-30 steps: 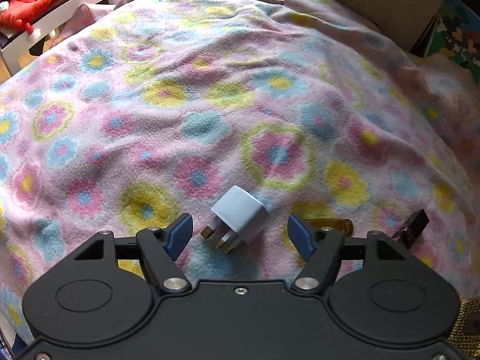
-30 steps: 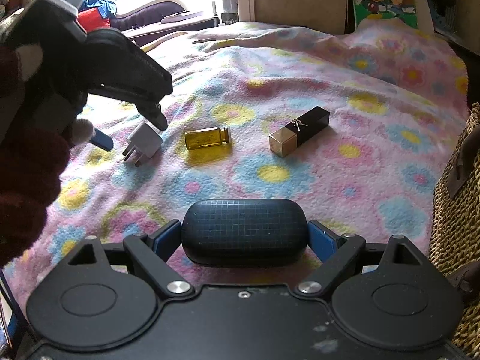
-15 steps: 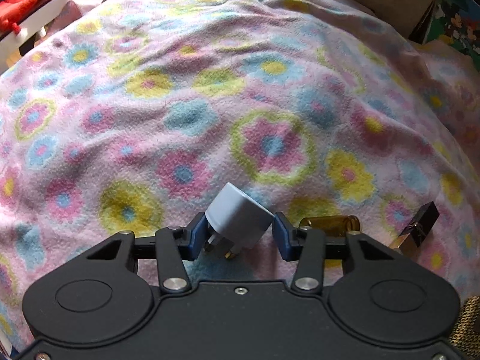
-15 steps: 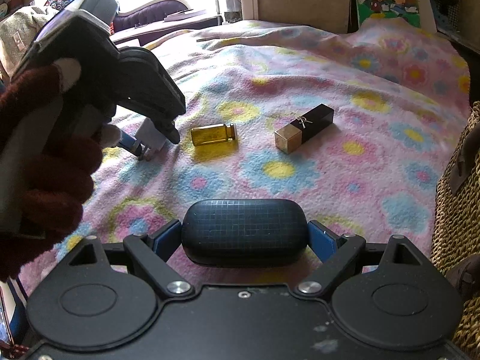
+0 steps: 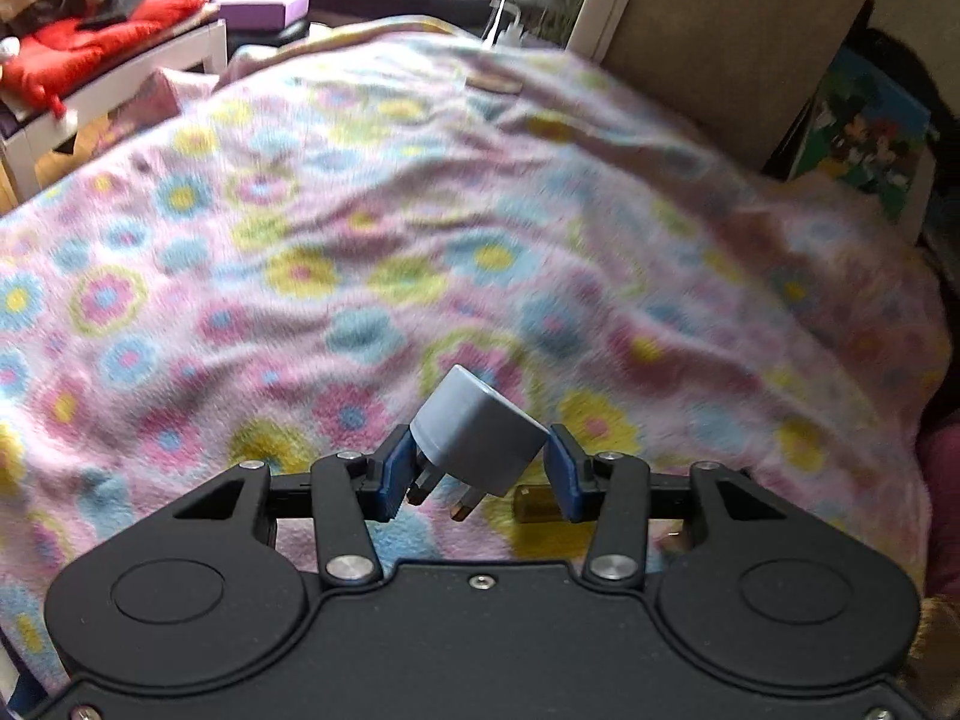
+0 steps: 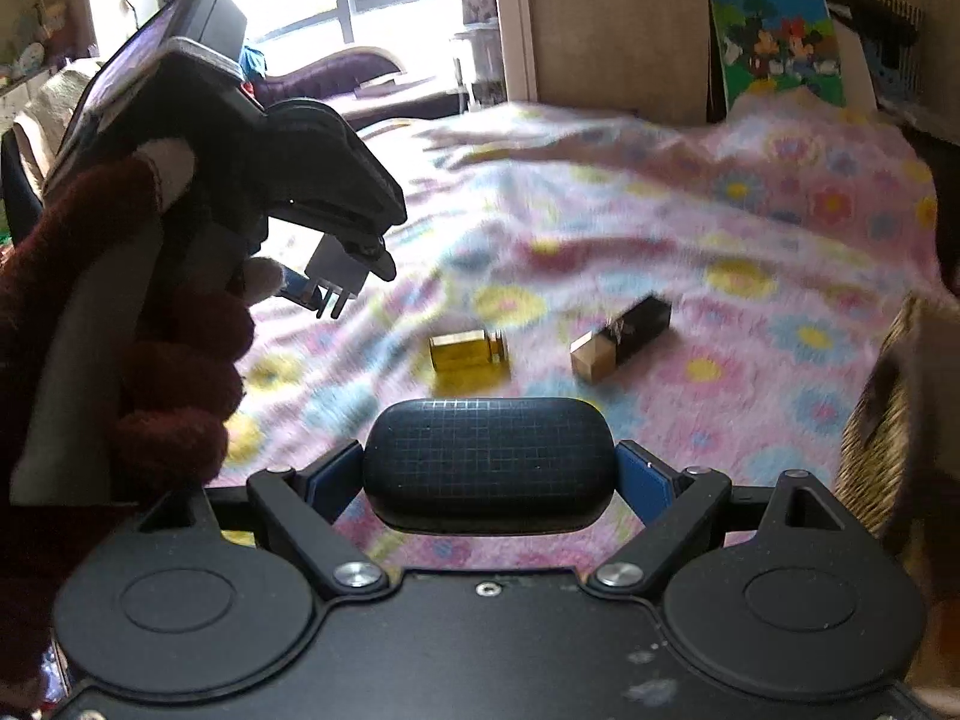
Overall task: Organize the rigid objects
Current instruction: 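Carry the case and adapter to the basket and open the left tool to drop the adapter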
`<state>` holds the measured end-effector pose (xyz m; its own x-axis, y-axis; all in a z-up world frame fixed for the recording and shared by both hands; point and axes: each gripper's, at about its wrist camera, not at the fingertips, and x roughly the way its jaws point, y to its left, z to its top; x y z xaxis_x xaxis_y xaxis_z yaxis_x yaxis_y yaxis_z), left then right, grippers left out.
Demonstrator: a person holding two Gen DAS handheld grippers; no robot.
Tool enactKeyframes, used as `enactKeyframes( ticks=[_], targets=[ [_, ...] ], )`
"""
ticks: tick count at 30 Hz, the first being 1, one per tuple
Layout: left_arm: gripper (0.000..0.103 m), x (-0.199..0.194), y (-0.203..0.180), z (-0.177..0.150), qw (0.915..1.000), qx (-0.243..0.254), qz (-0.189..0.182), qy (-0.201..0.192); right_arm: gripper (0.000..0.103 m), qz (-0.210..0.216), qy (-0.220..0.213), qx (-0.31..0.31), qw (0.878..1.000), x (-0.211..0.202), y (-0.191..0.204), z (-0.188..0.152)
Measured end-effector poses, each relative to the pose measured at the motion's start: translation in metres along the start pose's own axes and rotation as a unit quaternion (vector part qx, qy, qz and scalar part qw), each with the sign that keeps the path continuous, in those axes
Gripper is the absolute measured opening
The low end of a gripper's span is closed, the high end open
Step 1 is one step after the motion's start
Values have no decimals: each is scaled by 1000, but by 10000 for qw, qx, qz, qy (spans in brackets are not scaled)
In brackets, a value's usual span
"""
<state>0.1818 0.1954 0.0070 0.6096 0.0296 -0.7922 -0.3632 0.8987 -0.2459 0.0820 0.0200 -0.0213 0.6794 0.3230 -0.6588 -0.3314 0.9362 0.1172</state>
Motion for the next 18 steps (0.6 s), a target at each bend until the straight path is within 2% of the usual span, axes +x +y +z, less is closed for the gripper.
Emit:
enactKeyframes(
  ticks=[4,8,14,18],
  targets=[
    [46,-33,-4,0,9993,202,123,-299,89,67,-202,36,9998,-29,-8,5],
    [46,-53,-11,-3,9978,431,276,-422,89,-47,-412,275,9988,-60,-29,11],
    [46,-83,-40,-35,9949,883,95,-474,89,-438,-619,793,9940,-104,-79,14],
    [46,-92,-77,-59,9919,1214,-291,-211,89,-848,-610,1228,9869,-126,-116,11]
  ],
)
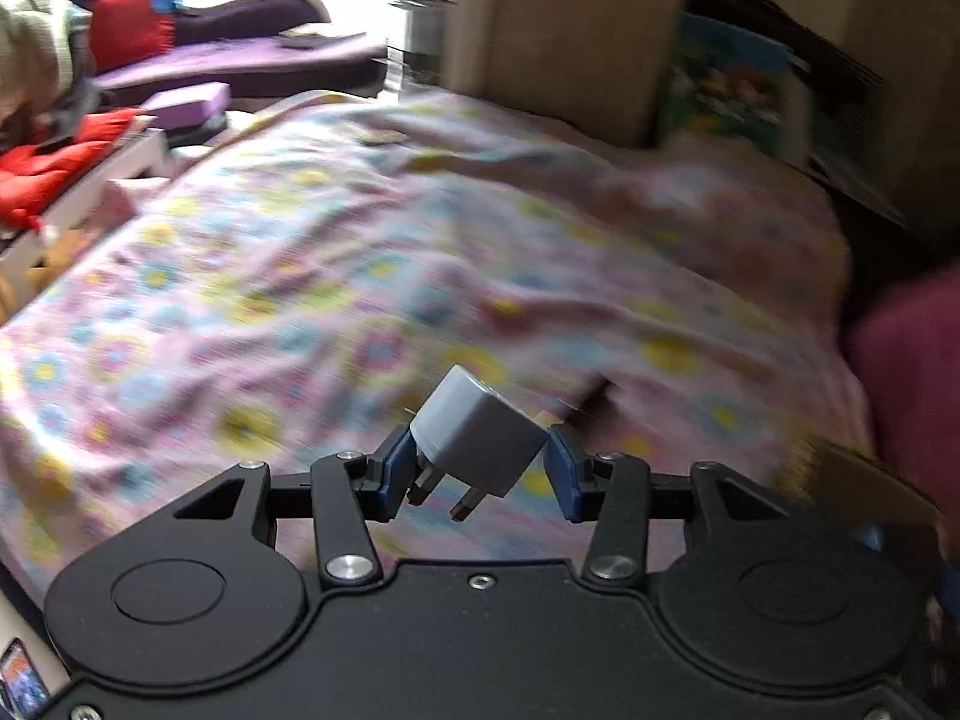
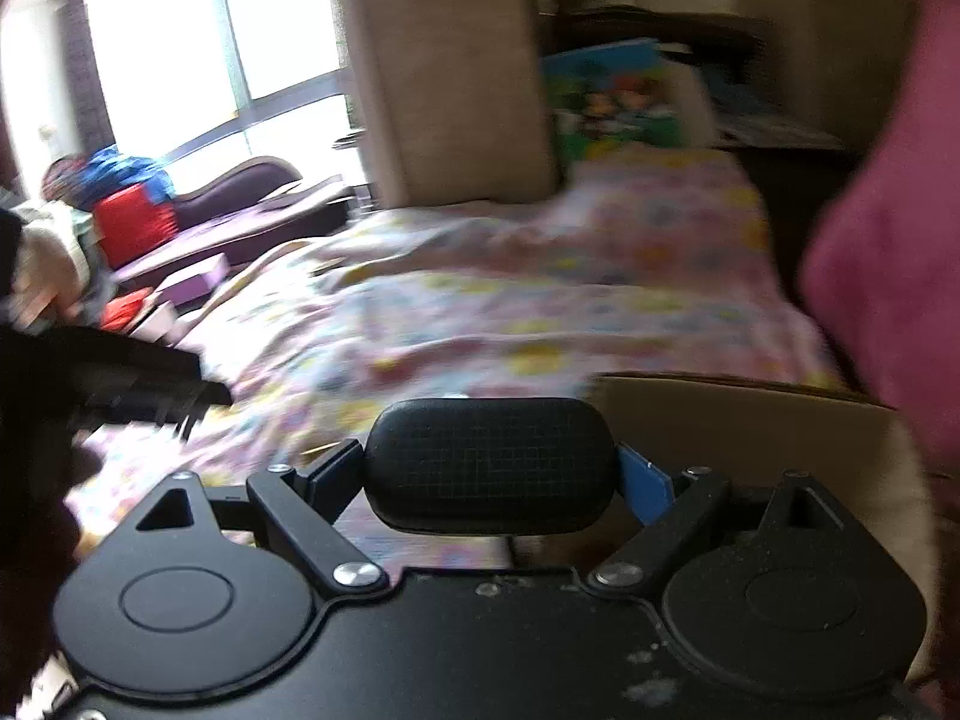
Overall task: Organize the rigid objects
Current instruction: 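Carry the case and adapter to the basket and open the left tool to drop the adapter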
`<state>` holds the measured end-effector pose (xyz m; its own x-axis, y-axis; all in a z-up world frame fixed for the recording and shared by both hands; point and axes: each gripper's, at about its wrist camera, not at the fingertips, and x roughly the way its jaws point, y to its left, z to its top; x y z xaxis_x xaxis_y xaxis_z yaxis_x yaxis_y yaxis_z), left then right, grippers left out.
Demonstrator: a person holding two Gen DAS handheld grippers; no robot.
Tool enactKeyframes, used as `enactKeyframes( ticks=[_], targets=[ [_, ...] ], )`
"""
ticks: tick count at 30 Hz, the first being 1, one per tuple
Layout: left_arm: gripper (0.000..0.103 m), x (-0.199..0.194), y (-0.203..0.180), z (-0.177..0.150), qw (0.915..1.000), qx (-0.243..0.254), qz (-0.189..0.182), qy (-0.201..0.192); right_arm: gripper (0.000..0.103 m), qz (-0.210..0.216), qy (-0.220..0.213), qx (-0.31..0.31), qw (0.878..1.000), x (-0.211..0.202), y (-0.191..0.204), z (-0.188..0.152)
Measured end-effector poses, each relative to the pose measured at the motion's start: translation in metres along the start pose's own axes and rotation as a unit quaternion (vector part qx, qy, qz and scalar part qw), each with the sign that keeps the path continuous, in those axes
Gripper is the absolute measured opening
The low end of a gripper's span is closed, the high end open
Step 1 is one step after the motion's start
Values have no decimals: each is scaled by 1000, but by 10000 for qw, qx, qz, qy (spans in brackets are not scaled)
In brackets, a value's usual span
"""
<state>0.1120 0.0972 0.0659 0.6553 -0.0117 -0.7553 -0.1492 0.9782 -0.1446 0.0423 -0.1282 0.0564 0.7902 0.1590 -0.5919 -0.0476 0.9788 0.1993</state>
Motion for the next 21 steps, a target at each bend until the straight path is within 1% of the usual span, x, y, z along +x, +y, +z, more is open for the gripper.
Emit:
enactKeyframes(
  ticks=[4,8,11,16,18,19,21],
  targets=[
    [46,-8,-46,-12,9985,450,-280,125,89,-475,-23,315,9984,-13,-39,2],
    [46,-13,-89,-21,9939,867,-621,264,90,-833,5,581,9948,-22,-73,2],
    [46,-12,-116,-26,9897,1127,-757,444,90,-920,29,758,9929,-23,-93,4],
    [47,-9,-145,-36,9847,1453,-777,563,90,-1018,24,899,9907,-27,-111,5],
    [59,-8,-152,-39,9836,1564,-716,543,90,-1004,62,952,9904,-26,-116,5],
    [68,-8,-153,-40,9836,1598,-684,477,90,-991,94,989,9901,-24,-117,5],
    [73,-8,-155,-42,9837,1641,-595,436,91,-988,141,1057,9894,-20,-120,5]
  ],
)
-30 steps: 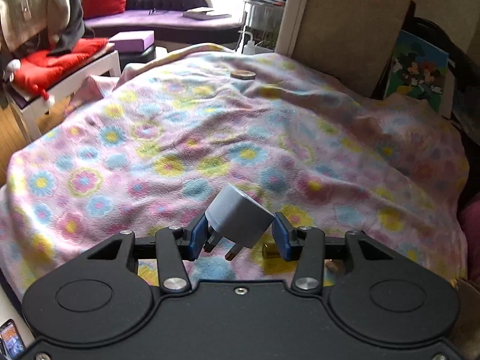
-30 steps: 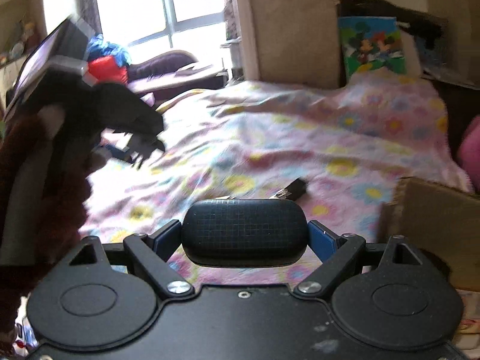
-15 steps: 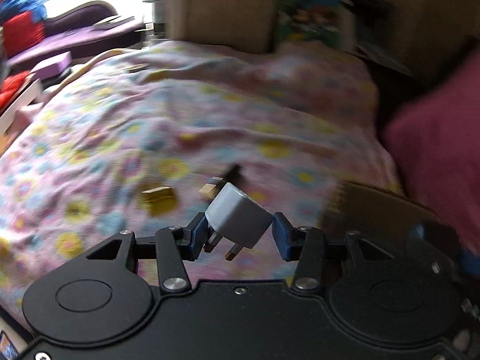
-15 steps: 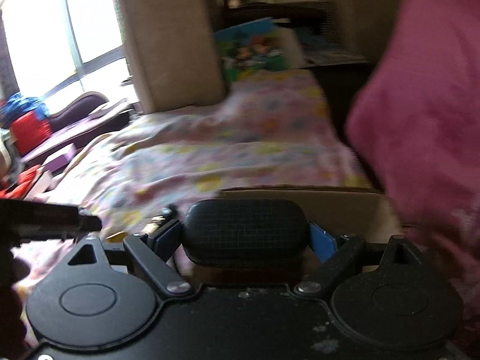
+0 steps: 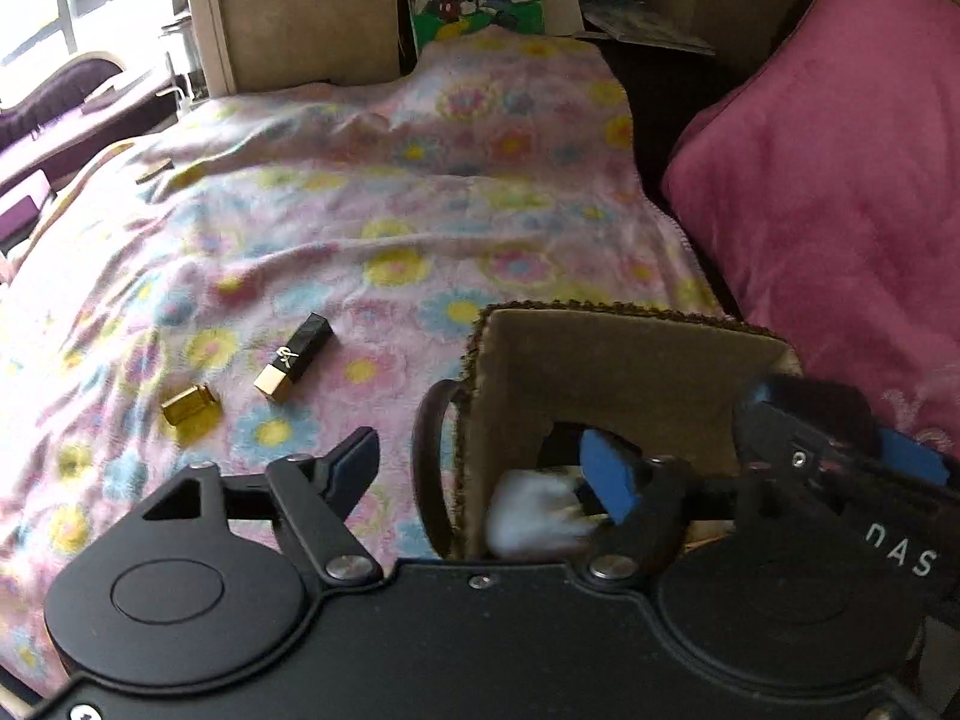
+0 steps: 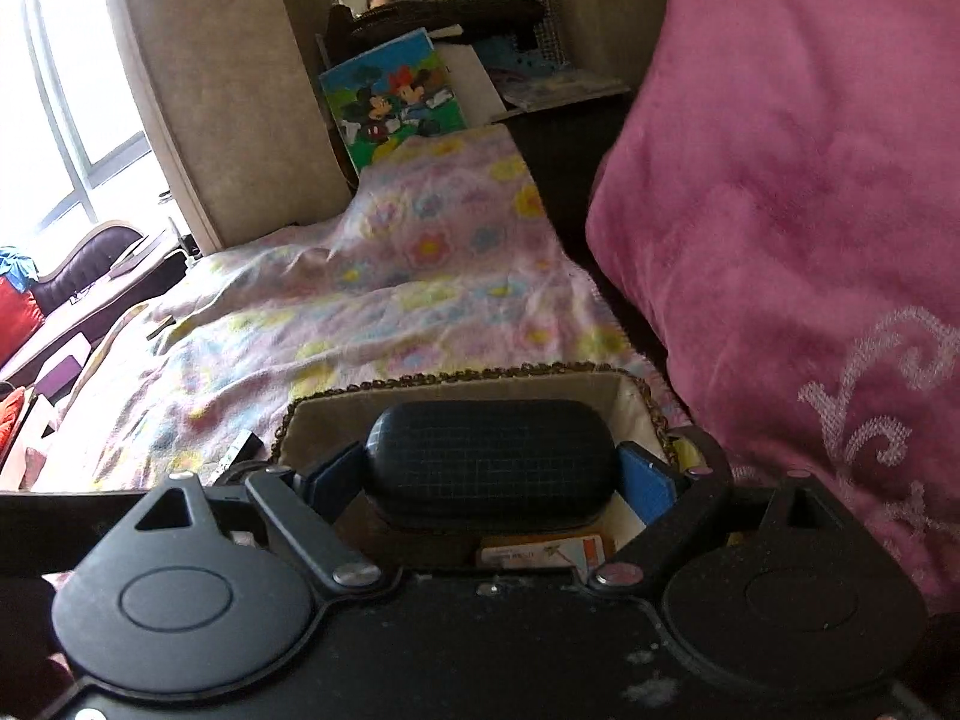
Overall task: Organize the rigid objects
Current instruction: 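Carry the case and adapter to the basket and open the left tool to drop the adapter, then open the right tool over the basket to drop the dark oval case, then move both tools back from the basket toward the lipstick and amber vial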
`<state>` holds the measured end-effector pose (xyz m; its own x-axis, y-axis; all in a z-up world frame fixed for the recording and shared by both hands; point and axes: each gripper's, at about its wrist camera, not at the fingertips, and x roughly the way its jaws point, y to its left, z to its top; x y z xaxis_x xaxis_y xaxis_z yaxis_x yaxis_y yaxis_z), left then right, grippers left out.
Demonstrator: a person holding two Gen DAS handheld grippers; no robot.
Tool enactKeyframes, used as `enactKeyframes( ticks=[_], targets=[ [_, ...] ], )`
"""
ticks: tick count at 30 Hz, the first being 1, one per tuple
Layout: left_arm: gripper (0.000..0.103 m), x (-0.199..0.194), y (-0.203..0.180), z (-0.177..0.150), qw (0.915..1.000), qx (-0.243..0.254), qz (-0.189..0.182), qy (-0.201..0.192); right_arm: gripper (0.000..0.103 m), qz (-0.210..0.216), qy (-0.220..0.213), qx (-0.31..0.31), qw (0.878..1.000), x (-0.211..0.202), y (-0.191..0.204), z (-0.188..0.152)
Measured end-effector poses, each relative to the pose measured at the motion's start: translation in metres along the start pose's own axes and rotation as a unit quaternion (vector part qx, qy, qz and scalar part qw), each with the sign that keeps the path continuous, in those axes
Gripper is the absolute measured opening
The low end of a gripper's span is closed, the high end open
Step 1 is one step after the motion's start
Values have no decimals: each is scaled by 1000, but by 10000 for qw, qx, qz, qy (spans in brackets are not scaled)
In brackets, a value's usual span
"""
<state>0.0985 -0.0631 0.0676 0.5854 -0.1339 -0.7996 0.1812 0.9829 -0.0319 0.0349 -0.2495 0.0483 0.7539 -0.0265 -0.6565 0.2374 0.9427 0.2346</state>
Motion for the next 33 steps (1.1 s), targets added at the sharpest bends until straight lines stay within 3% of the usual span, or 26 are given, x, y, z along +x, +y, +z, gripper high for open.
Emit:
enactKeyframes(
  ticks=[9,20,30,33],
  targets=[
    [78,6,18,-1,9995,-291,41,92,89,9,-107,10,9999,2,5,0],
    [78,7,80,2,9942,-1035,271,91,89,281,-63,-434,9986,-1,42,-10],
    [79,22,162,3,9803,-1820,718,264,89,819,17,-1129,9902,-1,102,-28],
    [79,32,189,3,9734,-2109,816,381,89,1103,8,-1557,9816,-2,134,-40]
  ],
)
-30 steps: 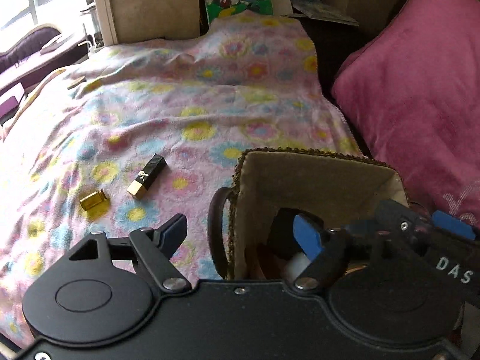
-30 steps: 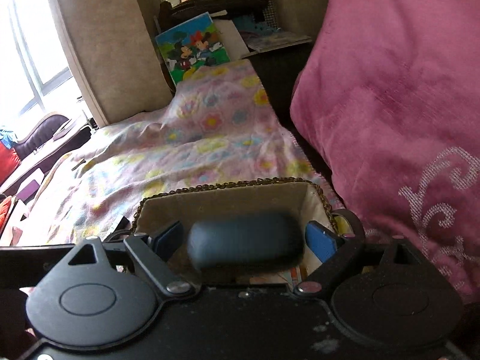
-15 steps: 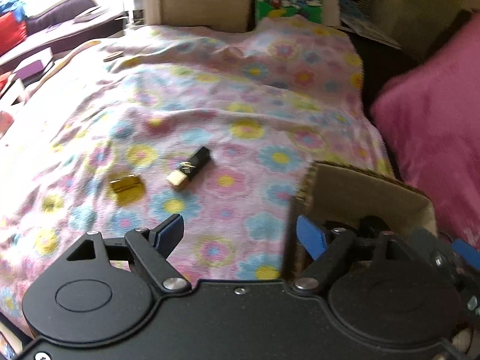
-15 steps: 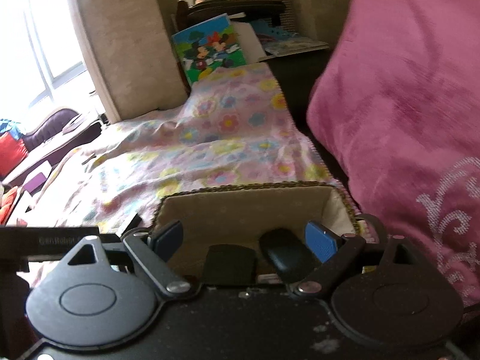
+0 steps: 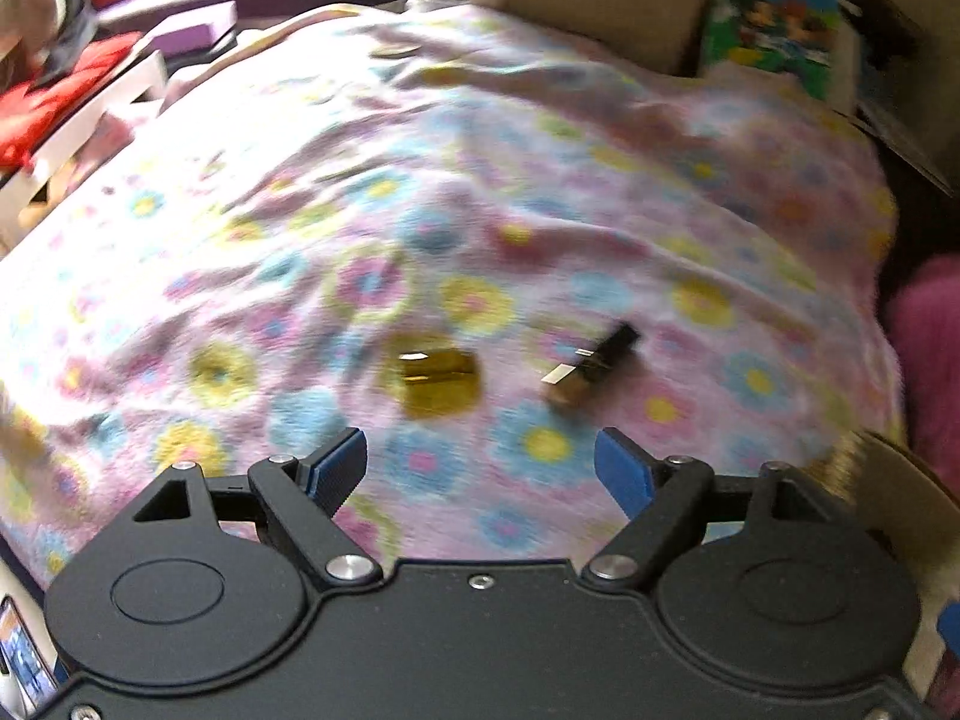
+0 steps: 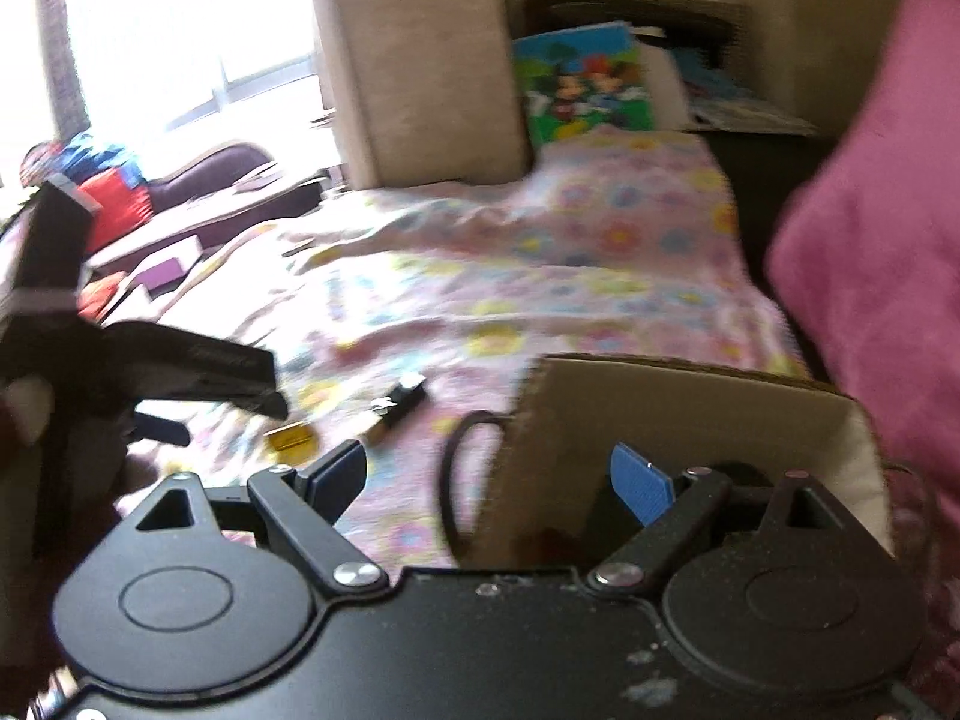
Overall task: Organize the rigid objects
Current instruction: 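Move both tools back from the basket toward the lipstick and amber vial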
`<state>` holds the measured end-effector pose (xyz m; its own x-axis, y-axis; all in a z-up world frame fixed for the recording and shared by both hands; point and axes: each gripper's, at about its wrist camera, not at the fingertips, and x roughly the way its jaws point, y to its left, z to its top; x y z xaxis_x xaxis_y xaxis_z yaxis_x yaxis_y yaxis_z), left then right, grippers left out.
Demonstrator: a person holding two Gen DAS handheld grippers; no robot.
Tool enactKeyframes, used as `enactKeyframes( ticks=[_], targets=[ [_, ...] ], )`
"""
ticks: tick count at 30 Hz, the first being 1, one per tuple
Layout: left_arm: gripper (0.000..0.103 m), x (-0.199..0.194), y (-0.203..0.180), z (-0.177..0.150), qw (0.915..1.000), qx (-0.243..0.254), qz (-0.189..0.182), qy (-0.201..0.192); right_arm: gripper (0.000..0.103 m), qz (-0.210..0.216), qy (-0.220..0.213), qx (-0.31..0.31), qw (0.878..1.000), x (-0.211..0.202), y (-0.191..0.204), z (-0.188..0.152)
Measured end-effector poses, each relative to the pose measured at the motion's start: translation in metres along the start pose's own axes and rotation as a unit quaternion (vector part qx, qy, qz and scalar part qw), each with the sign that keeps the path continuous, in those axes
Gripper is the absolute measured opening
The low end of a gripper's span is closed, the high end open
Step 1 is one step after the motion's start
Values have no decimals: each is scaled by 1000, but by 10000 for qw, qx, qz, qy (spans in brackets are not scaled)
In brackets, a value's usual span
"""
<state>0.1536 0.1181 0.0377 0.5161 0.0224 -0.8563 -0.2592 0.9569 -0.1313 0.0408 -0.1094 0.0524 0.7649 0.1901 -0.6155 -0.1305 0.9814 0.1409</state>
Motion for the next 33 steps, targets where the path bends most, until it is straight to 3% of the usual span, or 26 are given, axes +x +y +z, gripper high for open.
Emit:
enactKeyframes(
  ticks=[7,16,21,28,33],
  targets=[
    [79,41,43,18,9977,-500,320,321,89,316,-11,-830,9960,23,55,0],
    [79,91,63,18,9950,-510,469,715,89,253,261,-1886,9814,86,97,-8],
    [79,108,73,16,9928,-576,583,875,89,94,467,-2569,9653,126,102,-7],
    [79,113,79,14,9925,-621,445,957,89,4,703,-3407,9375,173,102,18],
    [79,113,78,14,9930,-604,388,938,89,403,1331,-3667,9199,197,105,39]
  ],
)
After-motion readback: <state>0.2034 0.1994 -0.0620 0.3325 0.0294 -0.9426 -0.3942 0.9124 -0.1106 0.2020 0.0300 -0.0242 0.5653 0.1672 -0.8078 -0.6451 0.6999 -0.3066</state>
